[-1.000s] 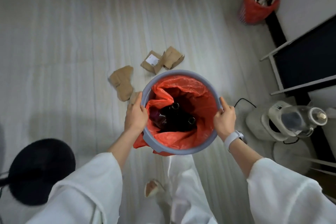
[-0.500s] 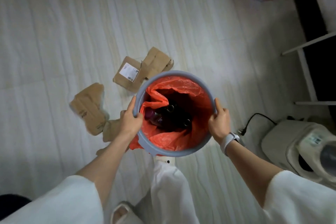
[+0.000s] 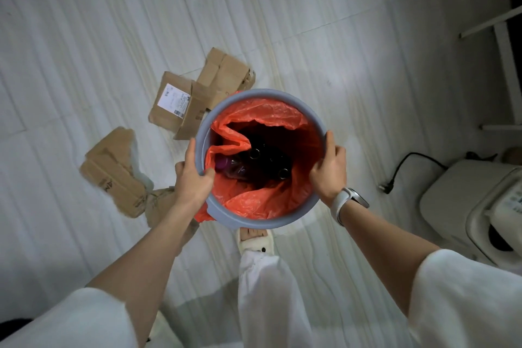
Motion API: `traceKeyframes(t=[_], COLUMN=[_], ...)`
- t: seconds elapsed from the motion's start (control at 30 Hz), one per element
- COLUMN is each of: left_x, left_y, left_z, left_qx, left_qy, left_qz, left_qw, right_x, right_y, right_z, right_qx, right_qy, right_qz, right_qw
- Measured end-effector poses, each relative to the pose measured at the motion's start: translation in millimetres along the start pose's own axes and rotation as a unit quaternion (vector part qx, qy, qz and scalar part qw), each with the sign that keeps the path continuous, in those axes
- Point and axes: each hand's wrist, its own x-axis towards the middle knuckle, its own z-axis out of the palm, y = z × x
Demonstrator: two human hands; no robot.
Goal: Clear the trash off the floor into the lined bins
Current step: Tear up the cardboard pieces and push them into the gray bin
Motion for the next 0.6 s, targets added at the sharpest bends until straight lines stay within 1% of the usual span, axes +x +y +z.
traceKeyframes(t=[0.07,0.13,0.2,0.23,0.27,0.33,0.43,0.5,0.6], left_x=[-2.6,-3.9,-7.6,-11.3,-16.4,-28.1,-44.8,-55.2,-70.0], left_y=[0.4,1.6,4.5,6.2,7.6,7.8,-9.7,-34.5,-79.6], left_z=[-2.6,-6.8,-10.7,-11.9,-14.5,-22.0,-44.1,-66.6,-102.2], left_qx=[0.045,0.099,0.137,0.145,0.144,0.115,0.079,0.084,0.107], left_qy=[-0.027,-0.047,-0.047,-0.036,-0.017,0.019,0.052,0.050,0.027], left_qz=[0.009,0.002,-0.004,-0.001,0.005,0.013,0.022,0.027,0.025], left_qw=[0.999,0.994,0.989,0.989,0.989,0.993,0.995,0.995,0.994], right_x=[-2.5,-5.8,-12.3,-17.1,-23.9,-41.0,-76.9,-105.8,-144.9], right_y=[1.4,-1.0,-8.0,-12.7,-19.4,-34.9,-59.0,-73.3,-90.5], right_z=[0.0,0.3,2.0,3.1,4.8,8.8,20.2,33.7,61.9], right_qx=[-0.025,-0.080,-0.147,-0.160,-0.152,-0.098,-0.032,-0.012,0.004], right_qy=[-0.024,-0.037,-0.024,-0.015,-0.008,-0.003,-0.009,-0.031,-0.077], right_qz=[0.003,0.010,-0.002,-0.019,-0.041,-0.087,-0.148,-0.174,-0.172], right_qw=[0.999,0.996,0.989,0.987,0.988,0.991,0.988,0.984,0.982])
